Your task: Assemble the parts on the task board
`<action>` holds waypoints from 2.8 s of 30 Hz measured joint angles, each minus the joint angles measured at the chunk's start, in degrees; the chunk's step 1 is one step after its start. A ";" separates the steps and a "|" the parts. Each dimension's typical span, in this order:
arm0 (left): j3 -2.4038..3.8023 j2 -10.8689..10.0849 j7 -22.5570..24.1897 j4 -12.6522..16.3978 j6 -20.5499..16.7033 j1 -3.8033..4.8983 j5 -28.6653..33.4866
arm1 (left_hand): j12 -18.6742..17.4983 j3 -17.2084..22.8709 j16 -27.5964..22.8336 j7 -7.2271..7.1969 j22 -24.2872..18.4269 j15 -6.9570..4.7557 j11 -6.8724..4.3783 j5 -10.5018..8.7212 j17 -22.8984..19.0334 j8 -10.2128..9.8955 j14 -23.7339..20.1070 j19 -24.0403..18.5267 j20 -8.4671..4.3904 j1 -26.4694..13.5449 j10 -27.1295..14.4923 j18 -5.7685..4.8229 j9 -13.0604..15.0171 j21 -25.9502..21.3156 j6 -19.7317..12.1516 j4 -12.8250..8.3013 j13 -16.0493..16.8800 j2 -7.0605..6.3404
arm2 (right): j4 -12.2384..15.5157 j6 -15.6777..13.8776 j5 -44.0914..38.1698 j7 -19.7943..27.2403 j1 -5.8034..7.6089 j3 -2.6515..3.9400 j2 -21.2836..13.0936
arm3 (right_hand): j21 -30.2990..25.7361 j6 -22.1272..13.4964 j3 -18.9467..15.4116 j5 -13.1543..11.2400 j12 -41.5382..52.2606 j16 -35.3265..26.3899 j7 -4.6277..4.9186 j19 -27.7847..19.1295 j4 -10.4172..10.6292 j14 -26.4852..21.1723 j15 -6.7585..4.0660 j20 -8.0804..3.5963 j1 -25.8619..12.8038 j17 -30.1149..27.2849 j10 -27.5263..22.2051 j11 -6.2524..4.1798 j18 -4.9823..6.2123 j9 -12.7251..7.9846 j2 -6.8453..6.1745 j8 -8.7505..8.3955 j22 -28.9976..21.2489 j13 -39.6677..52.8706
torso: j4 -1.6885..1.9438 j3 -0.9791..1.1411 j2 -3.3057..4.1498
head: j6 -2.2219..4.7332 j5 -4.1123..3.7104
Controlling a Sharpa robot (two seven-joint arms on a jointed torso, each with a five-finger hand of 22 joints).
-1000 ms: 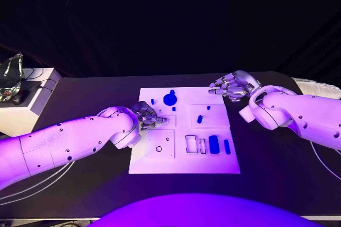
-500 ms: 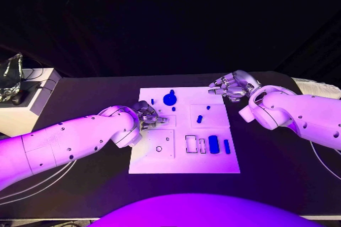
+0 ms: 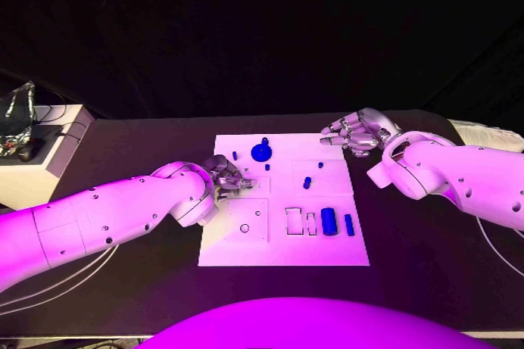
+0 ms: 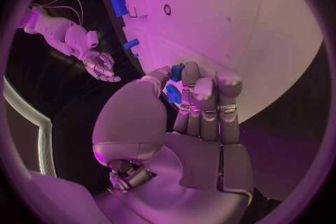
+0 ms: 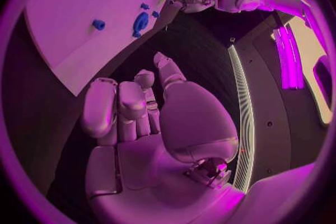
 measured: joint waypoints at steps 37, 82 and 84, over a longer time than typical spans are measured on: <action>0.93 1.39 -0.17 -2.17 3.67 1.66 6.63 | -1.77 8.20 0.95 1.73 -0.01 -0.42 -0.30 6.55 1.26 -2.26 0.42 0.20 -0.20 -0.97 1.80 -0.03 -1.89 1.37 2.60 -8.46 -0.51 -2.35 | -0.13 0.16 -0.01 -0.02 -0.44 0.00 0.24 | 0.00 0.17 0.00 0.23 0.00 0.00 0.08 0.00 0.00 0.00 0.00 0.00 0.00 0.00 -0.11 -0.11 0.00 -0.11 0.00 0.00 -0.02 0.00 | -0.02 0.02 0.02 | 0.00 0.10; -2.07 12.29 -9.44 -20.18 44.67 14.10 14.33 | -2.00 12.69 5.32 2.34 -0.01 -0.92 -1.31 7.66 6.92 -13.11 2.17 1.12 -1.12 -15.30 5.27 -0.90 15.67 7.94 5.50 -15.52 2.74 4.67 | -0.20 0.27 -0.03 0.00 -0.48 0.01 0.93 | 0.00 0.08 0.17 0.23 -0.24 0.00 -0.05 0.00 -0.17 0.00 0.00 0.00 0.23 0.00 -0.08 -0.08 0.00 -0.10 0.23 0.00 0.01 -0.05 | 0.00 0.01 -0.02 | 0.00 0.78; -2.32 13.18 -9.59 -21.23 45.89 14.39 13.69 | -2.00 12.63 5.33 2.35 -0.01 -0.91 -1.25 7.67 6.92 -14.01 2.17 1.12 -1.12 -15.29 5.52 -0.90 16.53 7.97 5.91 -15.58 2.86 4.66 | -0.20 0.27 -0.03 0.00 -0.48 0.01 0.97 | 0.00 0.08 0.17 0.23 -0.24 0.00 -0.06 0.00 -0.17 0.00 0.00 0.00 0.23 0.00 -0.08 -0.07 0.00 -0.10 0.23 0.00 0.01 -0.05 | 0.00 0.00 -0.01 | 0.00 0.82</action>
